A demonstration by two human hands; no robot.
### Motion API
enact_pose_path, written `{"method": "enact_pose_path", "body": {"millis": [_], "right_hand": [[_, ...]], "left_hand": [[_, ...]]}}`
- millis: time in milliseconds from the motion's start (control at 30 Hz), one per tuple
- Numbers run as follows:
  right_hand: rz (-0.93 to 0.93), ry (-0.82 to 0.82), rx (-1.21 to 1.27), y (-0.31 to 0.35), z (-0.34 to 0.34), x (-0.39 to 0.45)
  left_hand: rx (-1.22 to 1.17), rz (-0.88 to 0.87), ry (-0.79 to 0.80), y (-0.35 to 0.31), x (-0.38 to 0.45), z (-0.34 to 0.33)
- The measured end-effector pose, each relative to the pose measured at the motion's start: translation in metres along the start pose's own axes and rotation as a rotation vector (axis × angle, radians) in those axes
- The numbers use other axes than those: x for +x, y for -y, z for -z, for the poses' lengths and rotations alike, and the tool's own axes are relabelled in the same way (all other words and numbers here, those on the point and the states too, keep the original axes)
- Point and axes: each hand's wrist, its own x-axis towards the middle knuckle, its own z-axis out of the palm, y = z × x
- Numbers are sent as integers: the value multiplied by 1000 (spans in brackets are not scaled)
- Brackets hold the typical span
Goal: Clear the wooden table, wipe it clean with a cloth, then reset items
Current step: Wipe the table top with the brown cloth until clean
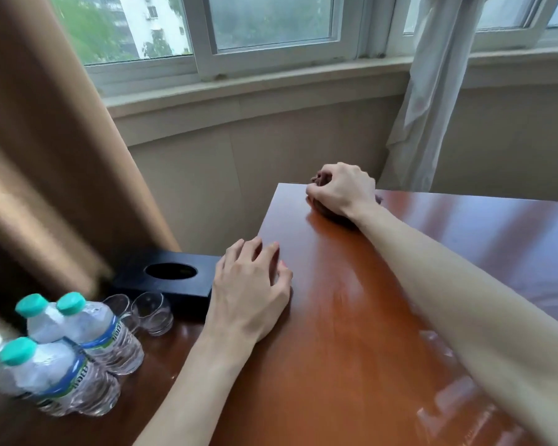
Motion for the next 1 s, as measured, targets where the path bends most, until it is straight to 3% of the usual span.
{"method": "enact_pose_path", "body": {"millis": [167,500,600,700,833,1000], "right_hand": [[-16,-29,-8,7,-2,1],[323,89,47,35,78,-260],[407,166,84,37,92,-294],[394,171,96,31,88,-259],[177,81,73,9,49,-146],[47,18,-2,1,4,-13]], "left_hand": [[-23,9,36,-3,-2,7],[-55,42,50,-8,-10,18],[-45,22,47,-9,-13,20],[-47,-4,30,-9,-11,18],[-50,-23,-18,-6,-9,10],[-41,2,5,-4,0,3]]}}
